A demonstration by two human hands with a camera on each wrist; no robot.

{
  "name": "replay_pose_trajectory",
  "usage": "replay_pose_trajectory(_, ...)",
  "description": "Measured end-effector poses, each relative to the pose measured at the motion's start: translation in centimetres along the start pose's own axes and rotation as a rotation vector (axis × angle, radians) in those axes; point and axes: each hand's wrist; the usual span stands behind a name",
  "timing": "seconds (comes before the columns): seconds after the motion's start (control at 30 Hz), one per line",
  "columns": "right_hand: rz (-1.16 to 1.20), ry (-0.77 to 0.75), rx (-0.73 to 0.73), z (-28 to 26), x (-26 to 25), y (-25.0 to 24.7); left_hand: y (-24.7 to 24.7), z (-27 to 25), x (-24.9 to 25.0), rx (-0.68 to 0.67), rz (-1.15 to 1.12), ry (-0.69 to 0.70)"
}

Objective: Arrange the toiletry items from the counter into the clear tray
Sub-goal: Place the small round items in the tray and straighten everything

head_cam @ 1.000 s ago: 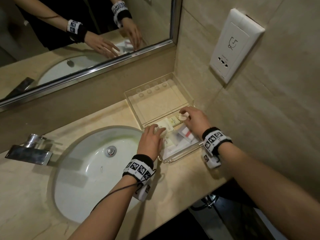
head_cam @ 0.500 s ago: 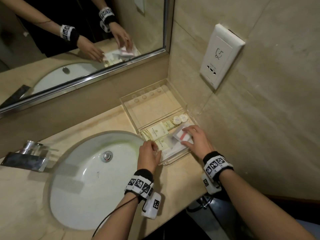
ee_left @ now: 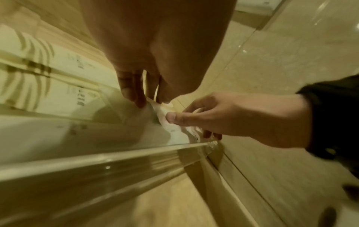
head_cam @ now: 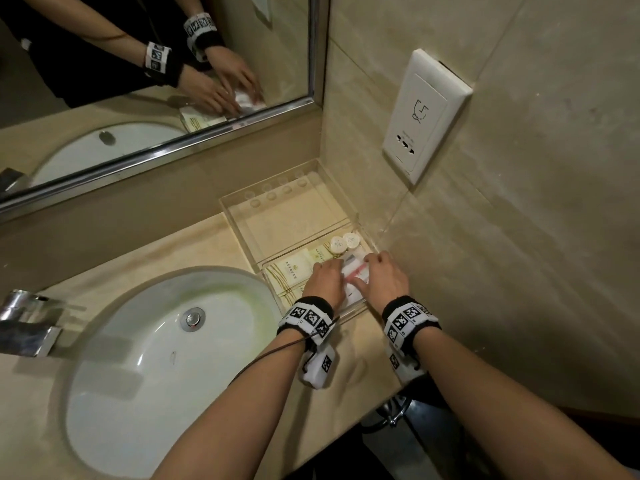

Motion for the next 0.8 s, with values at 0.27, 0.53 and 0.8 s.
replay_pose_trajectory(0.27,0.073,-0.004,0.039,-0.6,0.3,-0.1,-0.4,0.9,0.5,-0.053,-0.102,0.003)
replay_pose_trajectory(0.53,0.163,-0.016,0.07,-0.2,0.4,-0.1,-1.6,0.9,0.2,-0.044,-0.082,0.004)
replay_pose_trajectory(0.8,0.203,-0.045,0.053,0.5,0.6,-0.2,-2.3,-0.7,-1.7,-0.005,0.007,0.076)
Point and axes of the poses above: each hand's wrist, its own z-axis towards the middle knuckle, its own y-axis out of the palm, x = y × z, and after that the axes turned 1 degree about -z, right-handed
